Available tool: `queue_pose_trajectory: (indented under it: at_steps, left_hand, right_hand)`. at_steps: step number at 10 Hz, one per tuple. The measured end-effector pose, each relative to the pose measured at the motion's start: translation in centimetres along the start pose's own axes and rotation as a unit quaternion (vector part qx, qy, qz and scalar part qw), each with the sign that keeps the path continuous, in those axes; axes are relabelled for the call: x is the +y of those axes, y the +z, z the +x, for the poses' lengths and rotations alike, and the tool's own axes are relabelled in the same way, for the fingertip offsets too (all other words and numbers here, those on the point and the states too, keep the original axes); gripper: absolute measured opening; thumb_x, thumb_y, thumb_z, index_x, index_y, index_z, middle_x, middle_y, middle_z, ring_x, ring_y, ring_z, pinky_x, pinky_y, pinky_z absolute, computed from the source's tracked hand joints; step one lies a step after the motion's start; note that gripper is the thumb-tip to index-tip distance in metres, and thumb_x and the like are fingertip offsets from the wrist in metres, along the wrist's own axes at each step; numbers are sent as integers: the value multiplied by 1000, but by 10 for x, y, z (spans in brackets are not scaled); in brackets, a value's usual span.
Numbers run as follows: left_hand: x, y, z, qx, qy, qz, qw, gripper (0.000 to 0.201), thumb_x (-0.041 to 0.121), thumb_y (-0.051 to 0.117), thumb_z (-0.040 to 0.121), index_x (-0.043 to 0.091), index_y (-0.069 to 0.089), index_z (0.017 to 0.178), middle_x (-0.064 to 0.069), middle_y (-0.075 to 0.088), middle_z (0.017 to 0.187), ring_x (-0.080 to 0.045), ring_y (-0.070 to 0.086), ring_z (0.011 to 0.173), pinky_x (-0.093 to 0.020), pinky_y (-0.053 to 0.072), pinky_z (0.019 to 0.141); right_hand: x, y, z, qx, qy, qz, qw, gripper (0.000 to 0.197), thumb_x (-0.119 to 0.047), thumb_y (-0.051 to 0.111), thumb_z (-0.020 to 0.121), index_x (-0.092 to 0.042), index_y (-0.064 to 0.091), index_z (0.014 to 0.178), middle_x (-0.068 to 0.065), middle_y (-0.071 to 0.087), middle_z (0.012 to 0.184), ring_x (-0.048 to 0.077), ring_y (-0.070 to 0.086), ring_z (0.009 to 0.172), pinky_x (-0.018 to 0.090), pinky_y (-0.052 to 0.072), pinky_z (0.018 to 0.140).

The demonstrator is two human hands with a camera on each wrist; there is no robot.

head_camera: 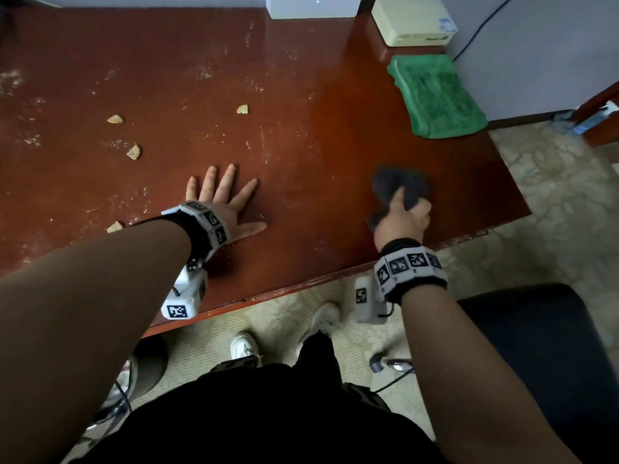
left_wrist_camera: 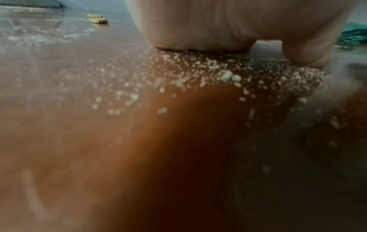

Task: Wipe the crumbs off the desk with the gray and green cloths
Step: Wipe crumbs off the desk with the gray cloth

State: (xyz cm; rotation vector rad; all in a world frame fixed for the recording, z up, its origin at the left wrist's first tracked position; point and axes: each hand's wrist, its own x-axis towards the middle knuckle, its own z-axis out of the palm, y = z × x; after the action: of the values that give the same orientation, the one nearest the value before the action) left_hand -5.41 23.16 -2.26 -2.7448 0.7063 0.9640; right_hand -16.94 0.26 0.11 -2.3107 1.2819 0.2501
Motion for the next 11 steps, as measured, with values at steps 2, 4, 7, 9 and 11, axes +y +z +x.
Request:
queue_pose_trajectory:
  at_steps: [2, 4, 7, 9, 11]
  left_hand:
    - [0, -1, 0, 2, 3, 0, 1000, 82, 77, 25, 81, 45, -20, 141, 4, -33, 151, -27, -27, 140, -52, -10, 114]
    - [-1, -2, -1, -3, 8, -1, 1000, 81, 74, 26, 83, 44, -20, 142, 3, -33, 150, -27, -28, 139, -52, -11, 114]
    - [0, -3, -1, -8, 11, 4, 1000, 81, 74, 26, 83, 44, -21, 141, 3, -35, 150, -27, -29, 139, -53, -10, 114]
    - [-2, 0, 1, -2, 13, 8, 1000, 82, 74, 27, 82, 44, -22, 141, 3, -34, 150, -28, -28, 139, -53, -10, 114]
    - [-3, 0, 2, 3, 16, 1, 1000, 82, 75, 27, 82, 44, -21, 141, 3, -33, 151, -28, -28, 140, -53, -11, 114]
  right_hand:
    - [-19, 45, -53, -135, -175, -126, 967, 66, 2, 33, 92, -26, 14, 149, 8, -4, 152, 34, 11, 136, 36, 21, 112]
    - [-30, 26, -12, -15, -172, 125, 977, 42, -35, 49, 94, -17, 40, 131, 12, 45, 131, 27, 53, 107, 20, 48, 82]
    - [0, 21, 6, -7, -63, 71, 995, 37, -37, 50, 92, -20, 44, 124, 12, 44, 128, 32, 54, 108, 45, 46, 95]
    - [-18, 29, -2, -115, -317, -21, 941, 38, -10, 43, 95, -10, 49, 132, 2, 45, 126, 20, 46, 118, 6, 25, 84]
    - [-22, -11, 50, -4, -102, -121, 987, 57, -18, 48, 92, -27, 30, 145, 17, 24, 147, 38, 29, 133, 43, 30, 104]
